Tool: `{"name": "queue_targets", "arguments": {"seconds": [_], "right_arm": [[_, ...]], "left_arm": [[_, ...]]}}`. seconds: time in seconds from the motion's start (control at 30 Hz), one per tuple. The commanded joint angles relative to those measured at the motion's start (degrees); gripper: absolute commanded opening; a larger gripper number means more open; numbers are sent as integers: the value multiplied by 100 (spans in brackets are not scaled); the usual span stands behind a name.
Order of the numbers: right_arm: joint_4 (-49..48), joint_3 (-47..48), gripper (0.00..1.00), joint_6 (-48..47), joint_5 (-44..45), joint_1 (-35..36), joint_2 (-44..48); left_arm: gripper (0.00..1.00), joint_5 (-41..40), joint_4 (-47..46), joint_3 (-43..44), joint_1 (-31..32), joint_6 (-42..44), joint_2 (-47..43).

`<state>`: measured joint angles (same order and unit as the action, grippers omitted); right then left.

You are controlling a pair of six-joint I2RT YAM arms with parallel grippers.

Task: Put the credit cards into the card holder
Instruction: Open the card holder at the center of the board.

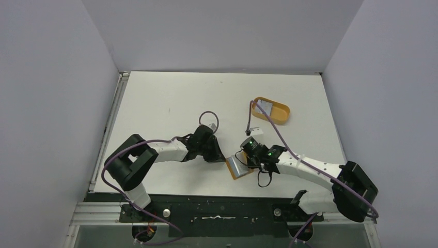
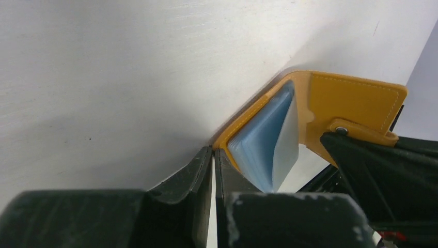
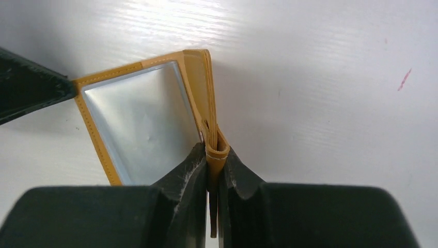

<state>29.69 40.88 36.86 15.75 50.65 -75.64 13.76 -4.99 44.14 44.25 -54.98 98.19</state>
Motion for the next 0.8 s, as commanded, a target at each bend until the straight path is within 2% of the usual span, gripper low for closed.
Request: {"name": "queue_targets", "arguments": {"seconds": [0.0, 0.17, 0.33, 0.63, 0.77], "right_arm": [[-711, -659, 0, 817, -415, -343, 687], [-1172, -1178, 0, 1531, -494, -488, 1002], [-1549, -1548, 0, 1887, -654, -777, 1131], [-1934, -1873, 0, 1832, -1159, -1220, 1110], [-1991, -1928, 0, 1792, -1246, -1283, 1127]], "left_arm": [[12, -3, -136, -46, -87, 10, -498], [43, -76, -35, -73, -54, -47, -868], [56, -199, 45, -58, 16, -26, -952], [57, -90, -256, -22, 30, -45, -508], [52, 103, -694, -67, 24, -149, -347]]}}
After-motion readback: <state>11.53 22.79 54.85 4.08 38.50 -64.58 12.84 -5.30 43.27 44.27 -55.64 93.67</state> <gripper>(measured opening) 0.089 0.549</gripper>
